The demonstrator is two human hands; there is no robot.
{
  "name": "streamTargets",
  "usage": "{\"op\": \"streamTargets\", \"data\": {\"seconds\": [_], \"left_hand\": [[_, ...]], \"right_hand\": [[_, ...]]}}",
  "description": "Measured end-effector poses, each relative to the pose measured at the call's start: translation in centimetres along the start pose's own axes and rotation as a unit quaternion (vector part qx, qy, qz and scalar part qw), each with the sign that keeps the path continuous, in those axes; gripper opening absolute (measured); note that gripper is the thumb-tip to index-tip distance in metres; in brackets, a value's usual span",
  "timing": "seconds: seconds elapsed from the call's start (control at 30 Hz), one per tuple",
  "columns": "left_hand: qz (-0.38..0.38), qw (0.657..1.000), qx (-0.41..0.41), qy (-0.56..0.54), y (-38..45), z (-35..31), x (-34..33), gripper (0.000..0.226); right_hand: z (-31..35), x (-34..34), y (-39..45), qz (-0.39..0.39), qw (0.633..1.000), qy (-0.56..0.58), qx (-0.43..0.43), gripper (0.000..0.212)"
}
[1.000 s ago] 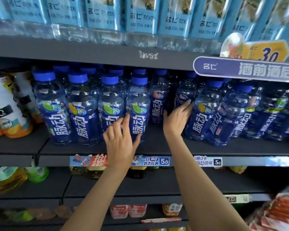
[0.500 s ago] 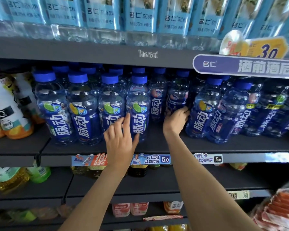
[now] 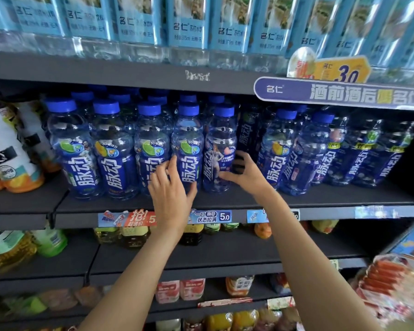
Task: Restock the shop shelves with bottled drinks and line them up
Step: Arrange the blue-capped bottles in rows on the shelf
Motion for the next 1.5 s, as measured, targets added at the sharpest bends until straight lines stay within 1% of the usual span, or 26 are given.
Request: {"op": "streamTargets", "data": {"seconds": [0.07,0.1,0.13,0.2,0.27,0.33,0.37,0.43,0.53,0.67,0.77,0.87,0.9,0.93,0.97,1.0,1.03,1.07,1.1,1.13,1.2,1.23,1.3,1.4,1.43,1.5], "left_hand": [[0.021,0.995,0.071,-0.060,-0.6,-0.6,0.0,0.065],[0.031,0.991,0.101,-0.083,-1.1,-0.9,-0.1,0.065],[0.038,0.987,0.120,-0.095,-1.5,-1.1,-0.3,0.065],[0.048,0.986,0.130,-0.093,-2.0,-1.1,-0.7,0.067],[0.059,0.989,0.114,-0.068,-2.1,-1.3,-1.0,0.070],[0.071,0.991,0.102,-0.058,-2.0,-1.5,-1.2,0.073],[0.076,0.990,0.106,-0.061,-1.9,-1.6,-1.3,0.074],[0.073,0.987,0.126,-0.075,-1.6,-1.8,-1.4,0.074],[0.058,0.977,0.180,-0.100,-1.0,-2.0,-1.8,0.071],[0.049,0.965,0.238,-0.096,-0.7,-2.1,-2.5,0.068],[0.039,0.966,0.240,-0.090,-0.8,-2.0,-2.7,0.063],[0.032,0.970,0.226,-0.088,-0.9,-1.7,-2.7,0.057],[0.031,0.972,0.216,-0.087,-0.9,-1.6,-2.6,0.055],[0.031,0.974,0.206,-0.085,-0.9,-1.5,-2.5,0.054],[0.031,0.976,0.198,-0.083,-1.0,-1.4,-2.5,0.053],[0.032,0.977,0.192,-0.083,-1.0,-1.4,-2.4,0.052],[0.033,0.978,0.188,-0.083,-1.0,-1.3,-2.4,0.052],[0.033,0.979,0.184,-0.084,-1.0,-1.3,-2.3,0.052],[0.032,0.979,0.180,-0.088,-1.0,-1.3,-2.3,0.053],[0.032,0.979,0.178,-0.094,-0.9,-1.3,-2.2,0.053],[0.032,0.979,0.174,-0.105,-0.8,-1.2,-2.1,0.053],[0.033,0.979,0.172,-0.107,-0.8,-1.1,-2.1,0.054],[0.036,0.979,0.168,-0.109,-0.6,-1.0,-2.0,0.055],[0.039,0.979,0.162,-0.115,-0.8,-0.7,-1.8,0.053],[0.030,0.981,0.155,-0.117,-0.9,-0.6,-1.6,0.050],[-0.014,0.983,0.138,-0.123,-1.1,-0.4,-0.9,0.043]], "right_hand": [[0.1,-1.1,0.0,-0.018,0.997,-0.076,0.014,0.105],[0.2,-1.8,-0.1,-0.040,0.992,-0.115,0.027,0.107],[0.3,-2.3,-0.2,-0.067,0.988,-0.130,0.042,0.103],[0.3,-2.4,-0.3,-0.098,0.988,-0.104,0.055,0.087],[0.0,-1.8,-0.1,-0.068,0.995,-0.062,0.037,0.076],[-0.7,-1.0,0.1,-0.012,1.000,-0.009,0.010,0.073],[-1.0,-0.7,0.2,0.010,1.000,0.013,0.005,0.069],[-1.2,-0.7,0.1,0.031,0.999,0.036,0.012,0.057],[-1.0,-0.8,-0.2,0.029,0.998,0.035,0.032,0.047],[-0.5,-1.1,-0.1,0.017,0.999,0.012,0.045,0.042],[-0.5,-1.6,0.1,-0.017,0.998,-0.036,0.037,0.040],[-0.1,-1.5,-0.4,-0.025,0.994,-0.100,0.044,0.048],[0.3,-1.0,-0.9,-0.046,0.989,-0.127,0.058,0.052],[0.8,-0.1,-1.5,-0.094,0.982,-0.138,0.084,0.054],[1.5,1.0,-2.5,-0.166,0.970,-0.137,0.115,0.052],[2.2,2.3,-3.5,-0.255,0.946,-0.137,0.147,0.048],[2.5,3.5,-4.4,-0.342,0.913,-0.147,0.169,0.046],[2.5,4.5,-5.0,-0.406,0.884,-0.159,0.167,0.048],[2.0,5.2,-5.2,-0.440,0.872,-0.162,0.142,0.054],[1.2,5.6,-5.1,-0.438,0.879,-0.161,0.098,0.062],[-0.7,5.4,-4.2,-0.377,0.914,-0.149,0.004,0.075],[-1.5,5.0,-3.9,-0.347,0.926,-0.149,-0.024,0.078],[-2.2,4.2,-3.3,-0.323,0.932,-0.162,-0.041,0.077],[-2.2,4.0,-2.1,-0.328,0.921,-0.197,-0.066,0.069],[-2.2,4.0,-1.7,-0.326,0.922,-0.199,-0.073,0.066],[-2.1,3.6,-0.7,-0.304,0.931,-0.188,-0.075,0.066]]}}
Point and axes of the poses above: each hand's wrist, its own y-axis towards the middle knuckle, its own x-axis out of the back of the hand, z = x × y, the point moved 4 cm from there along y, towards the middle knuckle
